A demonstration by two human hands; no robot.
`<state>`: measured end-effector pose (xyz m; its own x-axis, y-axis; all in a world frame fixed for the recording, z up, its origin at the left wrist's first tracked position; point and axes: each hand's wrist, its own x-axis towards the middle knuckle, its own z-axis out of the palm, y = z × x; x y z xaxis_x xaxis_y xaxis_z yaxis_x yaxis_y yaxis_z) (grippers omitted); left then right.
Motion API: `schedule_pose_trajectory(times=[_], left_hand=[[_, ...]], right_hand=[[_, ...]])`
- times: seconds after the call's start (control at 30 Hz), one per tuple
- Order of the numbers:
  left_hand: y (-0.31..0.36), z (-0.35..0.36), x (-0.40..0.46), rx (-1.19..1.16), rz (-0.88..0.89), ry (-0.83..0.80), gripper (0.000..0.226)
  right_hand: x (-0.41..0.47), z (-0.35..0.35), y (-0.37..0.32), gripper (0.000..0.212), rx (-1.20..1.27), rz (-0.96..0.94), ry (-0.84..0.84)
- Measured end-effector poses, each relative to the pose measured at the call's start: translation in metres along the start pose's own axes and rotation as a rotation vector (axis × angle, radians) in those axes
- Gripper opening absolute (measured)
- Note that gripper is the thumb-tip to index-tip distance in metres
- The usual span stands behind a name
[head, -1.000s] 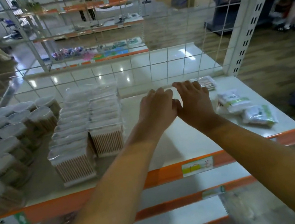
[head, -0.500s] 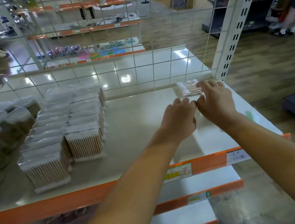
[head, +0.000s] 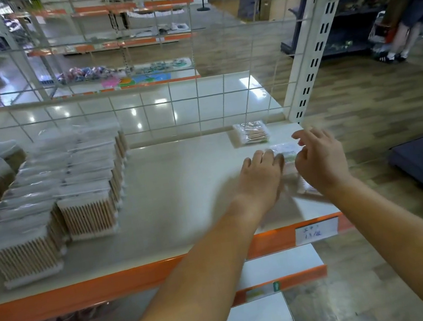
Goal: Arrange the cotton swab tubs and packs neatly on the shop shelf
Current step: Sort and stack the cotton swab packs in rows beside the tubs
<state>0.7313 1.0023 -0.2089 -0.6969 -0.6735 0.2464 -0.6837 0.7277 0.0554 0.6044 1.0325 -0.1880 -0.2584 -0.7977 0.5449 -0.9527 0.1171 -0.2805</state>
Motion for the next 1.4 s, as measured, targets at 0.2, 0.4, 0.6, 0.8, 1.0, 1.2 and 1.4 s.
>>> schedule_pose_trajectory(times=[0.2,0.4,0.6,0.8,1.0,1.2,1.4], left_hand=[[0.004,-0.001,0.004,0.001,-0.025,0.054,0.048],[0.002,0.004,0.008,-0.050,-0.020,0.161,0.041],[-0.004,-0.004,0.003,-0.130,-0.023,0.220,0.026],[-0.016,-0.008,-0.007,-0.169,-0.072,0.268,0.018],[-0.038,-0.023,-0.025,-0.289,-0.155,0.270,0.026],[-0.070,-0.039,-0.050,-0.543,-0.301,0.185,0.025],[-0.109,-0.056,-0.076,-0.703,-0.334,0.109,0.023]], right_hand=[[0.000,0.001,0.005,0.037,0.019,-0.007,0.015],[0.002,-0.002,0.006,0.039,0.017,0.010,0.009],[-0.002,-0.002,0.005,0.037,0.065,0.043,-0.010],[-0.006,-0.005,-0.004,0.031,0.139,0.044,0.066],[-0.013,-0.010,-0.025,0.029,0.232,0.090,0.039],[-0.017,-0.007,-0.057,0.026,0.322,0.107,0.001],[-0.019,-0.009,-0.109,0.026,0.501,0.180,0.040]])
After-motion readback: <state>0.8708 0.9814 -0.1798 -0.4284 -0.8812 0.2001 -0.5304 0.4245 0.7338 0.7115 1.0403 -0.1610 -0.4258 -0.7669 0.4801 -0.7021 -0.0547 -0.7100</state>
